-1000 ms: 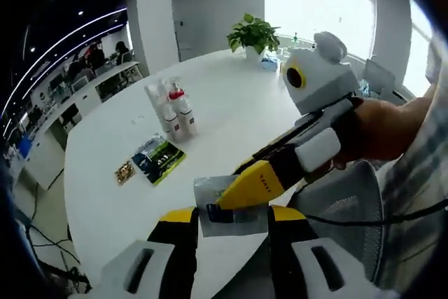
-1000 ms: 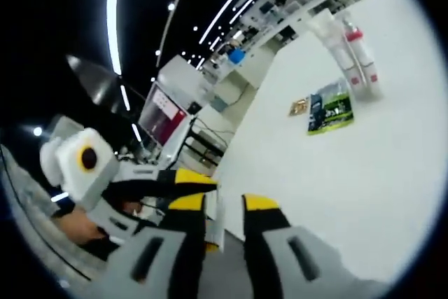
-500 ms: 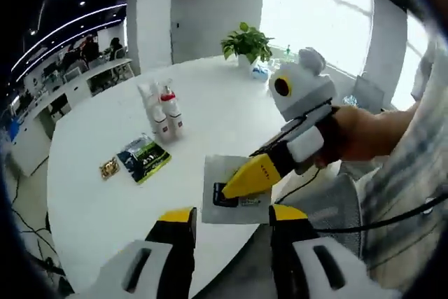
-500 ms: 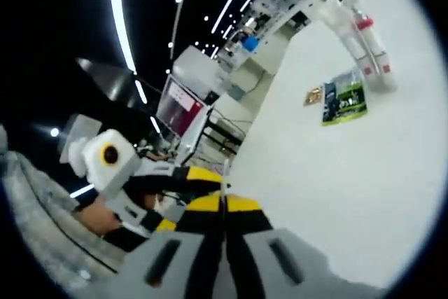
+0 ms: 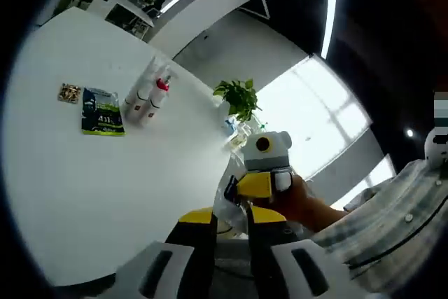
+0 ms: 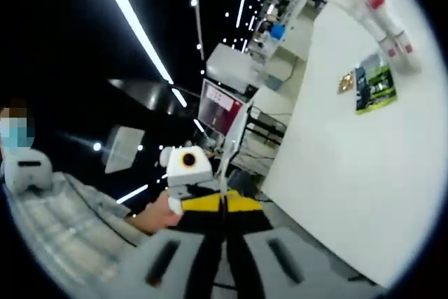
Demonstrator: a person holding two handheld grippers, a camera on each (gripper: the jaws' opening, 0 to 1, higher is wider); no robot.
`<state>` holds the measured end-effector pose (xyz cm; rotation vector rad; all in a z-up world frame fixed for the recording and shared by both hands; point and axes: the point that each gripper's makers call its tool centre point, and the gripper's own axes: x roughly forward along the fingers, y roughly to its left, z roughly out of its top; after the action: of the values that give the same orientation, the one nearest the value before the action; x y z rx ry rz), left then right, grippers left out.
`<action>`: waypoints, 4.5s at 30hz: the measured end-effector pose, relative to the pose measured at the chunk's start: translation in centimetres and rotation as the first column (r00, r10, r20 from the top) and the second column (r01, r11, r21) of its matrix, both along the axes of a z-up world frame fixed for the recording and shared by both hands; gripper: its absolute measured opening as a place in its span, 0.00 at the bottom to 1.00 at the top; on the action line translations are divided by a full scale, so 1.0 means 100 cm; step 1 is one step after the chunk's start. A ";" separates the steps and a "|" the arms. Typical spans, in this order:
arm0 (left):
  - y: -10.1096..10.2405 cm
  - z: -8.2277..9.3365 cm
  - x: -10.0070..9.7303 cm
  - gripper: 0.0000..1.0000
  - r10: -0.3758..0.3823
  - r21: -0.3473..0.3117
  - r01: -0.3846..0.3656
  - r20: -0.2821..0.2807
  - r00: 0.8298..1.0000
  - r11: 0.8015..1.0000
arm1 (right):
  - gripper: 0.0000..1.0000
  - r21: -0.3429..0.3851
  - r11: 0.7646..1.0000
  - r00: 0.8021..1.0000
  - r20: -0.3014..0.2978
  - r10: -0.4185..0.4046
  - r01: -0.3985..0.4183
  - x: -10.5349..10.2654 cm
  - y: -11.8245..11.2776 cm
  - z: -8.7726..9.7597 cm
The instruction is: Arrange the skincare products in the storage area until every visible bottle or jar stands upright without overlapping.
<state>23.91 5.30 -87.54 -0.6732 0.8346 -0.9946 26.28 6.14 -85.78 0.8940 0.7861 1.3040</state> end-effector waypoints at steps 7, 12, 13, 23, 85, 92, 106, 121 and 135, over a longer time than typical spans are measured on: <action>0.007 0.007 0.011 0.00 0.083 -0.091 -0.087 -0.049 0.995 0.992 | 0.06 0.009 0.998 0.997 0.033 -0.070 0.070 0.013 0.004 -0.001; 0.011 0.011 0.018 0.00 0.130 -0.138 -0.142 -0.092 0.987 0.980 | 0.09 0.016 0.989 0.989 0.027 -0.147 0.147 0.025 -0.001 -0.003; 0.011 0.011 0.019 0.00 0.135 -0.144 -0.147 -0.093 0.987 0.979 | 0.09 0.017 0.988 0.988 0.023 -0.154 0.154 0.026 -0.002 -0.003; 0.011 0.017 0.017 0.09 0.111 -0.171 -0.121 -0.071 0.991 0.978 | 0.00 0.106 0.990 0.995 -0.039 -0.094 0.098 0.021 -0.001 0.011; 0.029 0.018 0.035 0.02 0.250 -0.235 -0.286 -0.173 0.953 0.929 | 0.00 0.016 0.979 0.978 0.039 -0.205 0.205 0.031 0.002 0.000; 0.033 0.016 0.035 0.01 0.244 -0.234 -0.284 -0.185 0.952 0.930 | 0.00 0.022 0.976 0.976 0.035 -0.215 0.214 0.043 -0.008 0.000; 0.031 0.008 0.034 0.01 0.201 -0.224 -0.242 -0.190 0.961 0.944 | 0.00 0.055 0.972 0.973 -0.005 -0.230 0.230 0.045 -0.008 -0.001; 0.044 0.012 0.057 0.00 0.275 -0.265 -0.332 -0.230 0.933 0.905 | 0.17 -0.021 0.962 0.956 0.125 -0.266 0.271 0.052 -0.012 -0.013; 0.082 -0.004 0.115 0.00 0.346 -0.268 -0.416 -0.273 0.898 0.869 | 0.40 -0.195 0.922 0.923 0.265 -0.280 0.336 0.062 -0.030 -0.040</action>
<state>35.39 13.45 -87.92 -1.1984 0.6920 -0.7024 32.51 3.12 -89.81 0.6287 0.5730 0.9877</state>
